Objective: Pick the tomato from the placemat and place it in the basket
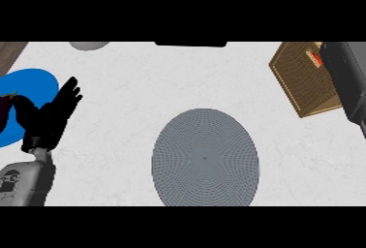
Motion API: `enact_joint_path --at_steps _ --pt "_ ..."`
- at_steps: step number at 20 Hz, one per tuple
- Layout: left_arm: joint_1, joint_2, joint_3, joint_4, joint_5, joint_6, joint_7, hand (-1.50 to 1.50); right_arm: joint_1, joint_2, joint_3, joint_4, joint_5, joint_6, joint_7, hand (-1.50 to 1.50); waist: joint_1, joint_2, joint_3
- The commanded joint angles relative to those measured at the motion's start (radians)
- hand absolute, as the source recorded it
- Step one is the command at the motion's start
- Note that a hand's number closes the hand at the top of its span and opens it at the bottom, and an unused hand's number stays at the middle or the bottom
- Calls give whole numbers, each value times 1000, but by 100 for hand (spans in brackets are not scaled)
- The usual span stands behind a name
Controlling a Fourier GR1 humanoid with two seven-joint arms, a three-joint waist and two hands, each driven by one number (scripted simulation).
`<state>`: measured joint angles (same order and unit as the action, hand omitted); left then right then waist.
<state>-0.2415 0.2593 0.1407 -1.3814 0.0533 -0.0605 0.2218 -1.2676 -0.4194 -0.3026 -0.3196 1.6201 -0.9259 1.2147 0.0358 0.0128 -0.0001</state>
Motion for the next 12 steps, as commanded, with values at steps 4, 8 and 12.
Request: enact_joint_path --at_steps 4,8,12 --pt "32 22 30 -3 17 -9 3 0 22 -36 -77 -176 56 -188 228 -150 -29 -17 -1" --pt "43 12 39 7 9 17 9 0 99 10 -139 -307 75 -236 204 -150 -72 -32 -2" --pt "77 31 64 -10 22 9 3 0 195 130 -182 -452 61 -193 164 -150 -101 -53 -1"
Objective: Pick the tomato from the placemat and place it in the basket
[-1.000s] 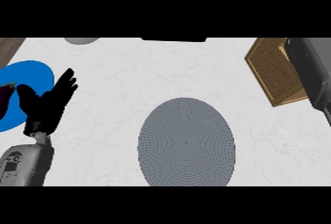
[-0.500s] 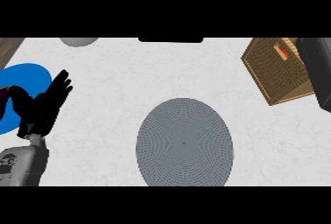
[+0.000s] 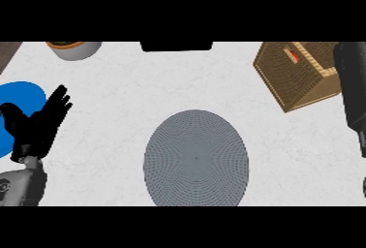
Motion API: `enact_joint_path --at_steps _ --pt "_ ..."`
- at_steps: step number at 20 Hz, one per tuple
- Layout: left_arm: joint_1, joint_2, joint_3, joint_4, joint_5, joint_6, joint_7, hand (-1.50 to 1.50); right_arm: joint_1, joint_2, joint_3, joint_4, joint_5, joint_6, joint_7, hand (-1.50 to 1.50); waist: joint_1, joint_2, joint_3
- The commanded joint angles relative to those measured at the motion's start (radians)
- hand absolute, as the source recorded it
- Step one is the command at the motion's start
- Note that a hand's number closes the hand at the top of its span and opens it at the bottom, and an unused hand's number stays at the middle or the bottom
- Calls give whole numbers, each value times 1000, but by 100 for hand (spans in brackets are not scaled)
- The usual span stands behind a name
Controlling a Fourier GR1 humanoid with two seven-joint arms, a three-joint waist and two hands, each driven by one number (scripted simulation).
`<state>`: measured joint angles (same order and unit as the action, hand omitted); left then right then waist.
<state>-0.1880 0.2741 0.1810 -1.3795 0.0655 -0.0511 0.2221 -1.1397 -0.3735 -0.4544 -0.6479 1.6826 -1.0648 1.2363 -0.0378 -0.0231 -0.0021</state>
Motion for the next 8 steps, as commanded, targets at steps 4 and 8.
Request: enact_joint_path --at_steps 4,8 --pt "33 22 33 -16 15 -1 11 0 155 225 -33 -258 -21 44 102 -150 -44 -25 0" --pt "58 43 53 -6 20 -11 -2 0 274 320 1 -423 -49 83 48 -150 -65 -30 0"
